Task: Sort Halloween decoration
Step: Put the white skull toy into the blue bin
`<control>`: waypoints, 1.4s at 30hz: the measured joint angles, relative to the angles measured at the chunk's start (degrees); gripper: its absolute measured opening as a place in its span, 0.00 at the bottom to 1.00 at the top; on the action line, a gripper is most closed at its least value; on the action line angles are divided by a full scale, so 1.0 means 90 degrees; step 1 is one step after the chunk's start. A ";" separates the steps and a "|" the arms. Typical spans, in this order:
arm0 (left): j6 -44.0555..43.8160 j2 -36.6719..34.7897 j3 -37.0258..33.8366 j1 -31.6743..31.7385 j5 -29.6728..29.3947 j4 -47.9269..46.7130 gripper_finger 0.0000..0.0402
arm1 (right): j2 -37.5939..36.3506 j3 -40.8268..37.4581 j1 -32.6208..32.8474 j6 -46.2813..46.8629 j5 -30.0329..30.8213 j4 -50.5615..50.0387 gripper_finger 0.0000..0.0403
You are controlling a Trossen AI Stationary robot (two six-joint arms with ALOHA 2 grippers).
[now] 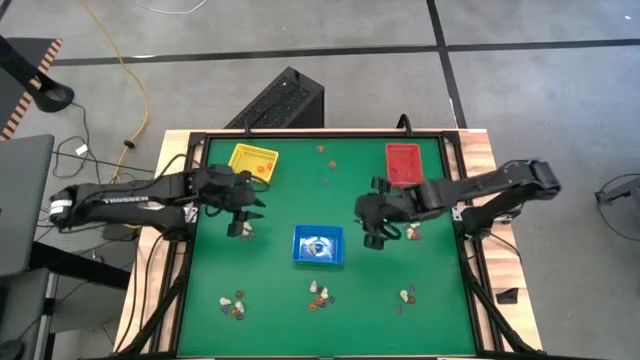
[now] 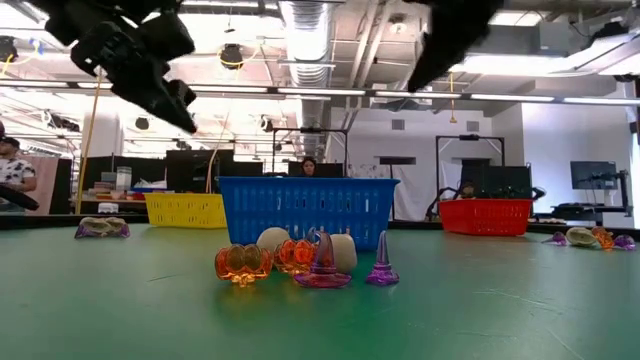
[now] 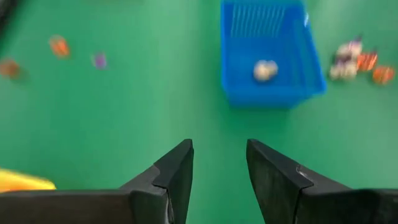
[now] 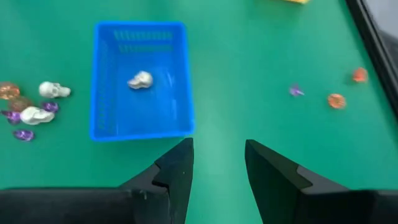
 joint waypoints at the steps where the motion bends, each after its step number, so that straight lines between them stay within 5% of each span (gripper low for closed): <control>1: -0.0068 0.0169 0.0129 -0.0116 -0.0084 -0.0259 0.35 | -0.0151 -0.0393 0.0039 0.0002 -0.0007 0.0449 0.44; 11: -0.0989 0.1575 0.0410 -0.0678 -0.1146 -0.2020 0.35 | -0.0745 -0.2358 0.0334 -0.0341 -0.0031 0.3147 0.44; 15: -0.1087 0.1980 0.0416 -0.0658 -0.1545 -0.1975 0.35 | -0.0748 -0.2360 0.0330 -0.0480 -0.0041 0.3159 0.44; 31: -0.0879 0.3332 0.0416 -0.0624 -0.1171 -0.1917 0.35 | -0.0748 -0.2360 0.0362 -0.0522 -0.0041 0.3023 0.44; 42: -0.0599 0.3459 0.0470 -0.0624 -0.1181 -0.1834 0.31 | -0.0748 -0.2360 0.0362 -0.0517 -0.0043 0.3030 0.44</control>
